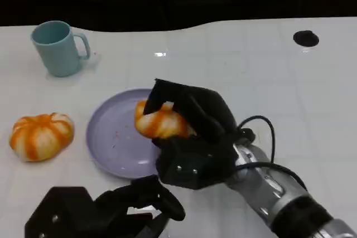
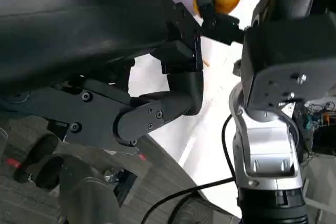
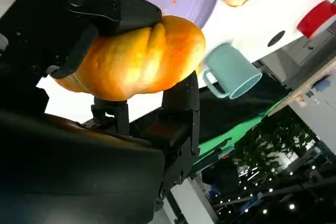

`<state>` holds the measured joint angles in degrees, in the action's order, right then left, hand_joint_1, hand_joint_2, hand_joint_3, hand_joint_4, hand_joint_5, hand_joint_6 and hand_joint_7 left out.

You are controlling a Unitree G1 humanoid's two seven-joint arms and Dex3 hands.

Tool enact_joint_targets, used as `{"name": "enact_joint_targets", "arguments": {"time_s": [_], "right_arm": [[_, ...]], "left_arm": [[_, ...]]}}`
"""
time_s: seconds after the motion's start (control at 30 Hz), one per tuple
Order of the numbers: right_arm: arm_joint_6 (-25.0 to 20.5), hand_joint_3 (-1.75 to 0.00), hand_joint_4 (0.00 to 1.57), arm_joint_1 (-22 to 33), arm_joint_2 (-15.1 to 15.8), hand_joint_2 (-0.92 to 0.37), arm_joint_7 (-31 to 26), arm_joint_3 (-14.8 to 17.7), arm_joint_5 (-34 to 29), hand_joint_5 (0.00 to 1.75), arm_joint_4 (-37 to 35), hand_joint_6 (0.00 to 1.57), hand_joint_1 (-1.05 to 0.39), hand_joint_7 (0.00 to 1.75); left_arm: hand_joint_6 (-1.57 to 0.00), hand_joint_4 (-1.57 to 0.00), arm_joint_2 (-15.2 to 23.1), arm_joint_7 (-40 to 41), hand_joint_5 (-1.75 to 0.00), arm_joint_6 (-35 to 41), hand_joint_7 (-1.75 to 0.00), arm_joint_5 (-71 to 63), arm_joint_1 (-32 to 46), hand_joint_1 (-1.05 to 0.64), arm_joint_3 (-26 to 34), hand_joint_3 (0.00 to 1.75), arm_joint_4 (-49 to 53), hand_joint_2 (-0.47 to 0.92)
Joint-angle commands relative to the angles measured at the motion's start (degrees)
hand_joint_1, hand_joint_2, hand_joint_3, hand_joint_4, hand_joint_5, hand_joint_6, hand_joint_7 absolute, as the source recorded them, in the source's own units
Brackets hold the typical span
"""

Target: Grasp the bread from the table and place it into the plate.

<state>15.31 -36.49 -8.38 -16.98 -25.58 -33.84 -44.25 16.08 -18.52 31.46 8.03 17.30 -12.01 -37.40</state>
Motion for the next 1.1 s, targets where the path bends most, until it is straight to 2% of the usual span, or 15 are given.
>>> {"name": "enact_joint_targets", "arguments": {"time_s": [0.03,0.07,0.13,0.17,0.2,0.27,0.3,0.37,0.43,0.57,0.7,0.9,1.1], "right_arm": [[-1.58,-1.17,0.83,-4.18,-2.01,-0.44,0.28,0.82,1.6,1.75,-5.21,0.65,-0.14,1.57],[-2.07,-1.1,0.78,-4.68,-2.42,-0.47,1.3,1.18,2.38,1.75,-5.94,0.7,-0.14,1.33],[-2.85,-0.96,0.69,-5.41,-2.91,-0.53,3.5,1.72,3.85,1.75,-6.8,0.76,-0.15,0.99],[-3.59,-0.84,0.58,-5.85,-2.77,-0.57,5.23,1.49,4.07,1.57,-6.83,0.75,-0.17,0.76],[-4.19,-0.68,0.54,-6.42,-2.3,-0.65,6.88,0.67,3.51,1.27,-6.77,0.73,-0.2,0.56],[-5.84,-0.34,0.27,-7.31,-1.2,-0.82,10.04,-1.39,1.6,0.68,-6.04,0.54,-0.35,0.2],[-6.5,-0.25,0.19,-7.51,-0.81,-0.87,11.15,-2.12,0.87,0.56,-5.6,0.48,-0.41,0.12],[-7.73,-0.2,0.07,-7.66,-0.13,-0.91,13.01,-3.41,-0.32,0.44,-4.61,0.38,-0.51,0.03],[-9.37,-0.23,0.02,-7.62,0.44,-0.92,15.53,-4.35,-1.1,0.39,-3.23,0.31,-0.58,0.01],[-13.05,-0.33,0.0,-6.83,1.36,-0.92,21.74,-5.08,-0.65,0.21,0.75,0.18,-0.7,0.0],[-15.61,-0.34,0.0,-5.56,2.18,-0.92,26.77,-5.01,0.3,0.11,4.97,0.13,-0.77,0.0],[-19.47,-0.35,0.02,-1.54,5.16,-0.92,33.77,-4.85,1.13,0.11,16.04,0.12,-0.83,0.0],[-20.6,-0.36,0.08,5.63,10.25,-0.92,36.93,-3.09,2.22,0.15,30.72,0.16,-0.78,0.03]], "left_arm": [[-0.54,-0.68,0.39,0.91,-1.75,0.37,-1.55,-0.68,0.67,-0.38,-0.5,0.64,-1.08,0.88],[-0.54,-0.69,0.4,0.99,-1.75,0.29,-1.55,-0.8,0.72,-0.38,-0.62,0.65,-1.13,0.88],[-0.54,-0.69,0.42,1.19,-1.75,0.32,-1.55,-0.86,0.78,-0.39,-0.74,0.65,-1.27,0.87],[-0.54,-0.69,0.32,1.25,-1.75,0.54,-1.55,-0.72,0.82,-0.39,-0.71,0.65,-1.4,0.87],[-0.54,-0.69,0.18,1.35,-1.75,0.95,-1.55,-0.59,0.83,-0.38,-0.66,0.66,-1.57,0.87],[-0.55,-0.69,0.05,1.48,-1.75,1.16,-1.55,-0.57,0.85,-0.38,-0.65,0.67,-1.76,0.87],[-0.55,-0.69,0.01,1.52,-1.75,1.26,-1.55,-0.57,0.83,-0.37,-0.64,0.67,-1.82,0.86],[-0.54,-0.69,-0.03,1.55,-1.75,1.54,-1.56,-0.49,0.82,-0.37,-0.54,0.71,-1.97,0.85],[-0.54,-0.7,-0.05,1.42,-1.75,1.34,-1.56,-0.38,0.85,-0.37,-0.39,0.73,-1.9,0.84],[-0.54,-0.7,0.27,1.32,-1.75,1.61,-1.56,-0.54,0.72,-0.37,-0.3,0.74,-2.15,0.83],[-0.54,-0.7,0.29,1.32,-1.75,1.84,-1.56,-0.46,0.53,-0.38,-0.01,0.74,-2.01,0.83],[-0.54,-0.7,0.24,0.72,-1.75,1.57,-1.55,0.15,0.51,-0.37,0.77,0.73,-1.39,0.83],[-0.53,-0.7,0.48,0.66,-1.75,1.38,-1.54,0.73,0.5,-0.36,1.05,0.72,-1.02,0.83]]}}
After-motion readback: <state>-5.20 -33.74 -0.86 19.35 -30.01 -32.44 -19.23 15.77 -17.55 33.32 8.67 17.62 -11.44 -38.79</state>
